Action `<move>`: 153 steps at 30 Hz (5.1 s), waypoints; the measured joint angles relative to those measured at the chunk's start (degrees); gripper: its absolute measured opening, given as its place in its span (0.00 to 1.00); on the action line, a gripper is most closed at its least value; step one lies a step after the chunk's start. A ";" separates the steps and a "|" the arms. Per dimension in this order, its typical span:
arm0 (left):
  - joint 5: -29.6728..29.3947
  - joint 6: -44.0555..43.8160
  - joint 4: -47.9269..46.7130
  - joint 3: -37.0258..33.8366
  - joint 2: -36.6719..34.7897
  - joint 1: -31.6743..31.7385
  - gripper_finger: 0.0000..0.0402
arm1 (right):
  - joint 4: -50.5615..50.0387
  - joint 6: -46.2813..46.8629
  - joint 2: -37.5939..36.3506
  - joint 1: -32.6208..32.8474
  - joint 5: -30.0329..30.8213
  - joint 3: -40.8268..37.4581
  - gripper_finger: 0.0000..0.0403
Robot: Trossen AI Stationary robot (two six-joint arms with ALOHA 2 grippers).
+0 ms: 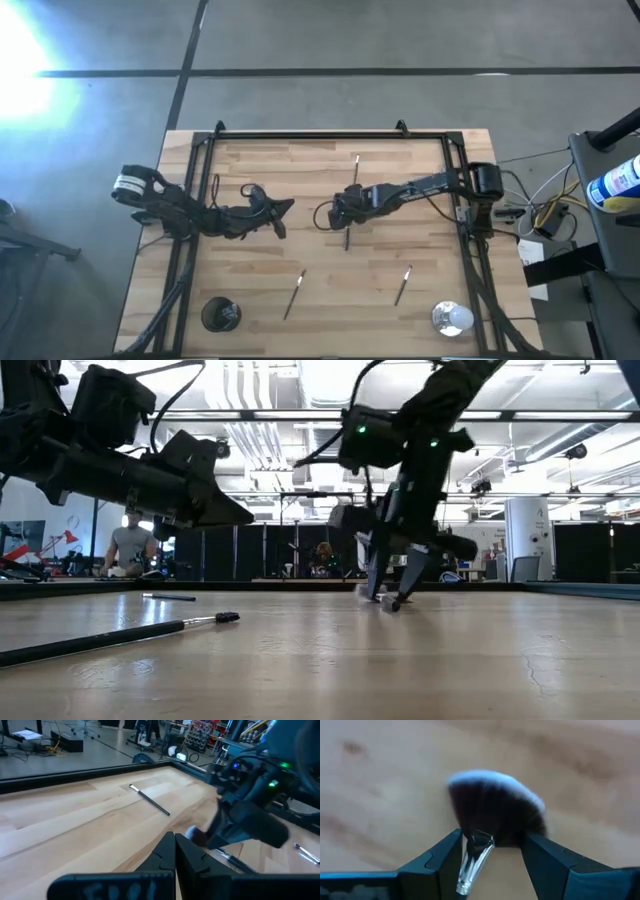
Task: Pick & Place Makeup Brushes
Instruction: Put the black highlighter brush into the makeup holder
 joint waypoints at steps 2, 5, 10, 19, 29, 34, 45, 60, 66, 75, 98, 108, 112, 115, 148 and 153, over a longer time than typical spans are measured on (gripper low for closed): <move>0.10 -0.09 -0.02 0.01 0.00 -0.01 0.00 | -0.64 -1.42 1.81 -0.59 0.42 2.23 0.48; 0.54 -0.28 0.00 -0.02 0.02 -0.02 0.00 | -2.92 -3.55 4.98 -1.17 0.75 5.23 0.45; 0.94 -0.66 -0.19 -0.03 0.02 -0.03 0.00 | -3.13 -8.14 9.22 -1.76 1.28 9.60 0.33; 1.00 -1.11 -0.33 -0.13 0.01 -0.03 0.00 | -2.58 -16.49 8.19 -1.90 2.99 9.98 0.09; 3.25 -1.74 4.53 -3.22 -0.23 -0.01 0.00 | 7.21 -23.80 -6.59 3.13 12.73 -3.24 0.08; 10.59 -1.73 10.25 -3.09 -0.31 -0.01 0.00 | 30.23 -31.29 -15.70 5.08 13.59 -15.58 0.07; 24.96 2.61 11.73 7.64 -0.26 -0.03 0.00 | 75.49 -51.22 -27.67 5.87 4.44 -31.26 0.04; 26.58 7.81 -13.24 25.67 -0.20 -0.06 0.31 | 78.32 -56.37 -29.13 6.61 -3.44 -29.59 0.04; 24.68 7.73 -14.11 26.85 -0.20 0.69 0.35 | 78.26 -56.63 -29.09 6.63 -3.93 -29.57 0.04; 24.65 5.22 -13.34 26.89 -0.20 1.73 0.35 | 79.75 -57.47 -29.09 6.74 -3.91 -29.57 0.04; 28.01 9.28 -17.12 31.22 0.29 2.61 0.09 | 82.30 -58.66 -28.99 7.59 -3.07 -28.53 0.09; 21.89 7.72 -47.94 31.20 -13.95 -1.29 0.09 | 67.05 -59.85 -39.27 7.63 0.17 -29.92 0.23; 17.17 5.81 -59.50 31.27 -18.59 -7.88 0.09 | 62.27 -60.46 -42.16 8.17 4.68 -31.13 0.17; 12.51 2.43 -65.98 31.29 -21.13 -14.57 0.09 | 62.85 -60.51 -42.96 8.62 5.94 -32.87 0.10; -11.91 -53.74 -106.68 38.81 -14.28 -68.93 0.09 | 68.98 -55.95 -36.89 9.62 11.83 -37.14 0.02; -11.45 -55.78 -106.30 37.53 -11.46 -70.39 0.09 | 69.44 -55.96 -36.24 9.62 12.02 -37.18 0.02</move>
